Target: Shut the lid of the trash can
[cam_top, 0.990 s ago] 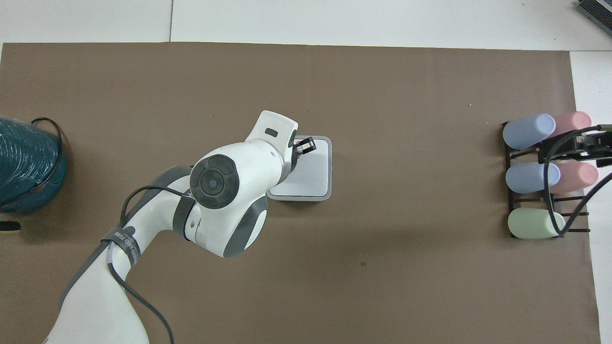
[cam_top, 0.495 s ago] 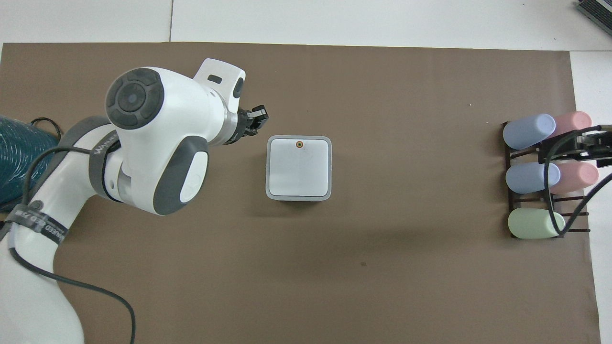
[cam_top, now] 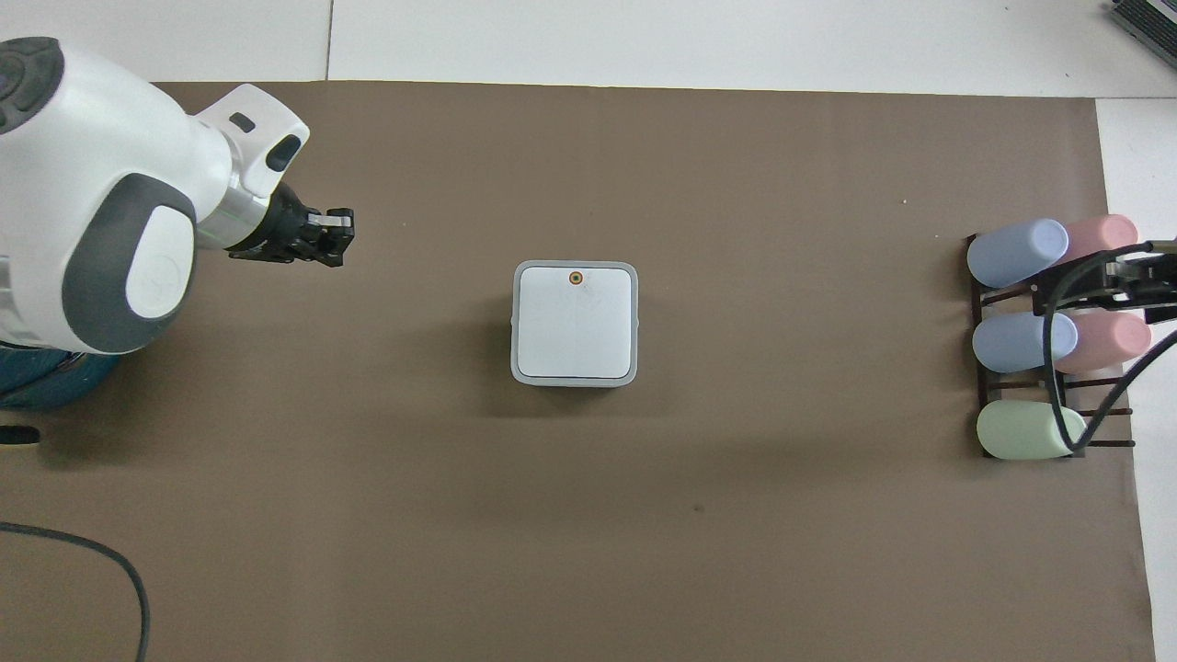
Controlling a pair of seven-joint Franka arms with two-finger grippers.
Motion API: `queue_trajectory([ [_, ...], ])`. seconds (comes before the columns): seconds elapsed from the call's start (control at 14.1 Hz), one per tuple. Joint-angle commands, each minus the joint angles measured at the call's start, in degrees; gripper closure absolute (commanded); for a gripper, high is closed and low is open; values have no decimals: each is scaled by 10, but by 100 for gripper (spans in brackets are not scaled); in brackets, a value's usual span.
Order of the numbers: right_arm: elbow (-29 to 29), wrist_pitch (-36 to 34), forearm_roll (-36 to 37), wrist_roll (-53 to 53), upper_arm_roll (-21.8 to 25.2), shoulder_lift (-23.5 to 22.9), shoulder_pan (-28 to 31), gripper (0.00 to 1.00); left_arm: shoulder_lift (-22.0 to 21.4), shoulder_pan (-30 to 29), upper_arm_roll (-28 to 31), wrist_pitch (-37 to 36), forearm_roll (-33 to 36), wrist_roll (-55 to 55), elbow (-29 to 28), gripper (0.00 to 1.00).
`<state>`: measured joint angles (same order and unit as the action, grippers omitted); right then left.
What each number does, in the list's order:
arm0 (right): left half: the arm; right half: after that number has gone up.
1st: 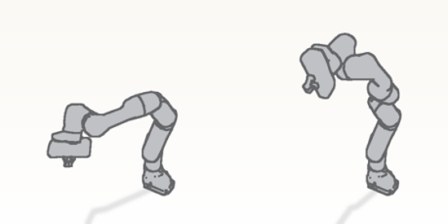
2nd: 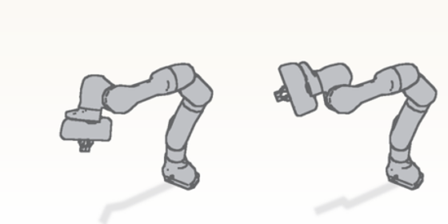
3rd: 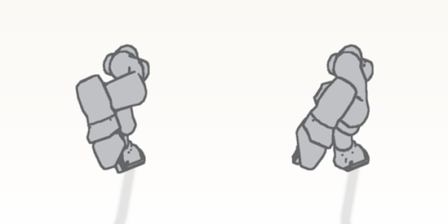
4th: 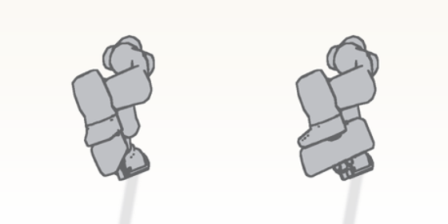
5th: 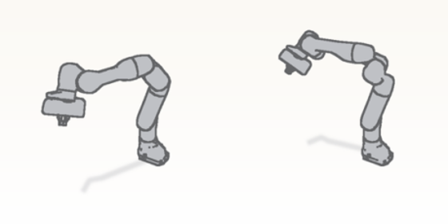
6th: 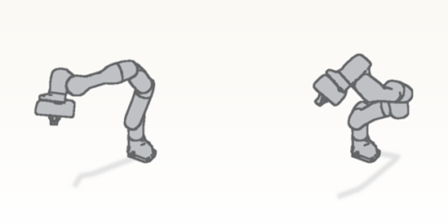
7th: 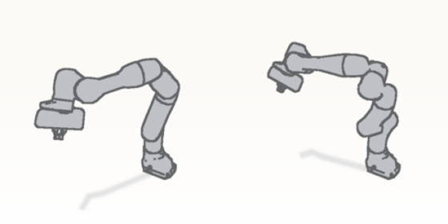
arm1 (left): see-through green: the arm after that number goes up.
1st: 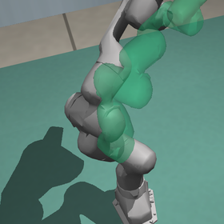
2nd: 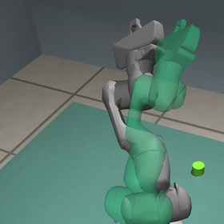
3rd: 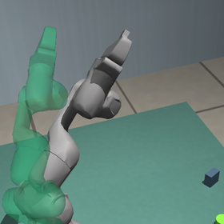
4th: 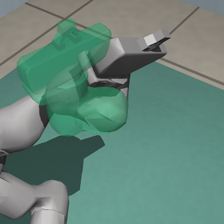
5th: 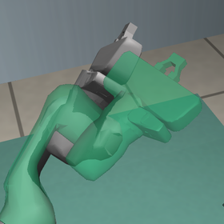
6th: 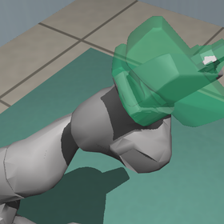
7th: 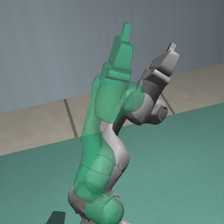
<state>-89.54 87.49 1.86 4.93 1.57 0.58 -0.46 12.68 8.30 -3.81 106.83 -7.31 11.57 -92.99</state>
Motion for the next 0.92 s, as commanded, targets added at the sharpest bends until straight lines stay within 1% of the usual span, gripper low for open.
queue_trajectory([
  [0.0,-44,31,3,37,-6,30,-4,0,-27,-44,-4,-49,28,-86,2,100],
  [0.14,-45,30,3,34,-6,30,-3,0,-47,-69,-4,-70,29,-120,3,98],
  [0.21,-44,30,3,32,-6,29,-3,0,-59,-72,-4,-79,29,-123,2,92],
  [0.28,-45,30,3,31,-6,30,-3,0,-70,-73,-3,-87,29,-122,1,77],
  [0.42,-44,30,3,31,-6,30,-3,0,-86,-73,3,-102,29,-123,2,39],
  [0.49,-45,30,3,31,-6,30,-3,0,-94,-73,3,-104,30,-123,2,12],
  [0.57,-44,30,3,31,-6,29,-3,0,-97,-73,4,-108,30,-123,2,0],
  [0.71,-44,30,3,30,-6,29,-3,0,-100,-72,5,-111,31,-123,2,0],
  [0.85,-44,30,3,29,-6,29,-3,0,-104,-68,1,-114,71,-128,3,0],
])
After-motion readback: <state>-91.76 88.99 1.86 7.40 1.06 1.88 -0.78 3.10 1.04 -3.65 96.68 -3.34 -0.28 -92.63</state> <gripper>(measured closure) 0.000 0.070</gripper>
